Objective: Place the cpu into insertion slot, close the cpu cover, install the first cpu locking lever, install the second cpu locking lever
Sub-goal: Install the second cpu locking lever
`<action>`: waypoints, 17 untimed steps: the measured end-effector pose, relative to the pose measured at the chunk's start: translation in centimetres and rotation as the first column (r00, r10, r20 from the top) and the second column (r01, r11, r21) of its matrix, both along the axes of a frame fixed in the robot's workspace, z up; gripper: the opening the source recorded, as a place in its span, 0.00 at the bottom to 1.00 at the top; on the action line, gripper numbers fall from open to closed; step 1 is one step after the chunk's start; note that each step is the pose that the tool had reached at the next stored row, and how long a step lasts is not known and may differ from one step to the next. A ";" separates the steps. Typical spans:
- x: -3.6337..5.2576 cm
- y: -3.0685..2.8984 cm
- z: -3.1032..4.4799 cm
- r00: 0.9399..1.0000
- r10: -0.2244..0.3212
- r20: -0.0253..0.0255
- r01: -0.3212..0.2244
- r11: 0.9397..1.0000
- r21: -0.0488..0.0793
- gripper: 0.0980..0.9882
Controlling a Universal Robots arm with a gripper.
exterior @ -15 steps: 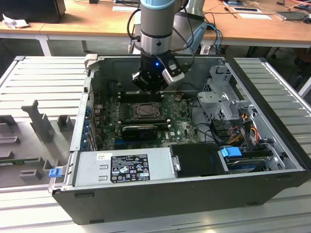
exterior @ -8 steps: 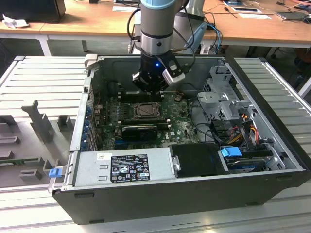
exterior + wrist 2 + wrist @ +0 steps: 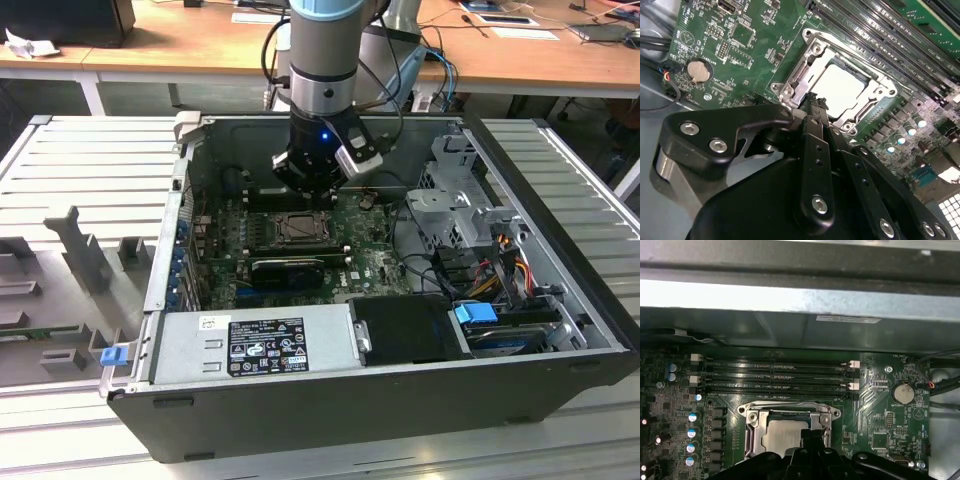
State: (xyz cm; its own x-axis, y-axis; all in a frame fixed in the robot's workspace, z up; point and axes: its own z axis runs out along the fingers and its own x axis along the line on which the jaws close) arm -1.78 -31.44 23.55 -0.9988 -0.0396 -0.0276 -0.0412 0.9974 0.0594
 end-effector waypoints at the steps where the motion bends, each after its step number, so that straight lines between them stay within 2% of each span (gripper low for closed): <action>1: 0.00 0.00 0.10 1.000 0.000 0.000 0.000 1.000 0.000 0.01; 6: 0.00 0.00 1.57 1.000 0.000 0.000 0.000 1.000 0.000 0.01; 9: 0.01 -0.09 1.59 1.000 0.000 0.000 0.000 1.000 0.000 0.01; 14: 0.00 -0.64 1.54 1.000 0.000 0.000 0.000 1.000 0.000 0.01; 17: 0.00 -0.78 1.57 1.000 0.000 0.000 0.000 1.000 0.000 0.01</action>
